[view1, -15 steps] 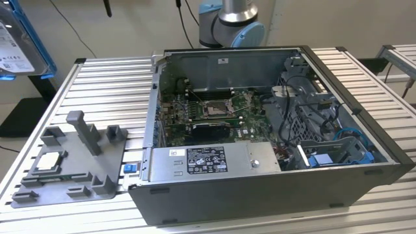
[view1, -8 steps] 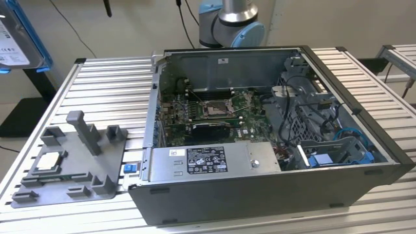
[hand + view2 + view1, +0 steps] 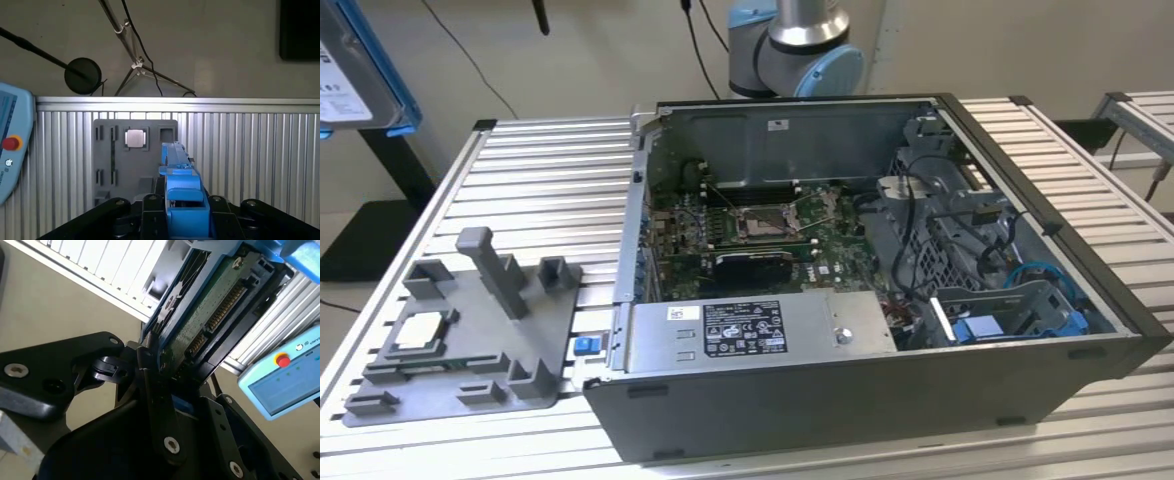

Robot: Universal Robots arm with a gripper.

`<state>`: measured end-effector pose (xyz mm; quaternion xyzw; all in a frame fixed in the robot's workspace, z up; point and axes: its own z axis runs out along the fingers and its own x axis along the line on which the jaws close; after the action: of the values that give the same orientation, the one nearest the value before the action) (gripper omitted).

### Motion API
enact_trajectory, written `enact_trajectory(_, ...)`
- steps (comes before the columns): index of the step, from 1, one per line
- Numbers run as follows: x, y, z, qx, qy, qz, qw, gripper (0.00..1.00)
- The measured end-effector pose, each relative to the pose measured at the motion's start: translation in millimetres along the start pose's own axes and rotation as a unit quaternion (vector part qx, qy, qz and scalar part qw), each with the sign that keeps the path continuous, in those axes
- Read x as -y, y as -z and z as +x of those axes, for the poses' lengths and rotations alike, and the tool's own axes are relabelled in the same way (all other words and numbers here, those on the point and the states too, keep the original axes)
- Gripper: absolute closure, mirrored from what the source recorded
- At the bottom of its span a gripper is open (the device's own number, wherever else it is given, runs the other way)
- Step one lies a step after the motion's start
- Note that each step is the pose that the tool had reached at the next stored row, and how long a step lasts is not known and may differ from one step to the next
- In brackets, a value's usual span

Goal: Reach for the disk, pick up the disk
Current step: 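Pick up the disk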

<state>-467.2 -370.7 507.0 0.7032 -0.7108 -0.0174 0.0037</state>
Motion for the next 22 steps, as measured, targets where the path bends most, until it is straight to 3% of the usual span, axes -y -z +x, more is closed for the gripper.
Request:
enact_trajectory(10,-0.6,18.1,-0.4,0.0000,0.000,0.0000,1.0000,1.00)
enact_trajectory(22,1.8,20.0,-0.3,0.0000,0.000,0.0000,1.0000,1.00)
